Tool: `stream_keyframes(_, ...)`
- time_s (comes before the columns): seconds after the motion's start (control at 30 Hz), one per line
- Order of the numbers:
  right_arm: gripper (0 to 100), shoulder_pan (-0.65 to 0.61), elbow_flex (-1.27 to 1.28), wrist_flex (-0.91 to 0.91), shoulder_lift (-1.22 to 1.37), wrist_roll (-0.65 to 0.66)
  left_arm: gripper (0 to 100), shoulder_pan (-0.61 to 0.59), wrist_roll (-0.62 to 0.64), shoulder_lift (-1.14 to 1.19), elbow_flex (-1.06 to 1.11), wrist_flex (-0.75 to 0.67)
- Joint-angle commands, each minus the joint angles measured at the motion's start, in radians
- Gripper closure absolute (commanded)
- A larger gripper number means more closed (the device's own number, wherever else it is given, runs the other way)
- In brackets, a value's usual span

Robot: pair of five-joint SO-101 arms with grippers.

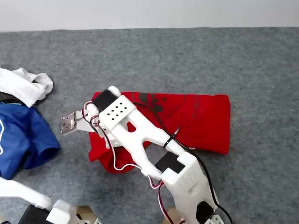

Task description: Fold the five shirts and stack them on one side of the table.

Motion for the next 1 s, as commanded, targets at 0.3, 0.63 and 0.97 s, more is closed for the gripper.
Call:
stream_keyframes(0.3,98.5,0.085,-0.041,0.004,-0.068,0.017,95,-0.002,-0.003,-0.034,-0.004,0.008)
stream_keyframes(0.63,98.4,0.214,-0.048,-0.185,0.038,-0.032,95,0.002,-0.003,-0.034,-0.004,0.006)
stream_keyframes(0.97,98.3,0.242,-0.048,-0.317,0.042,-0.041,94,0.003,-0.005,-0.034,-0.004,0.002)
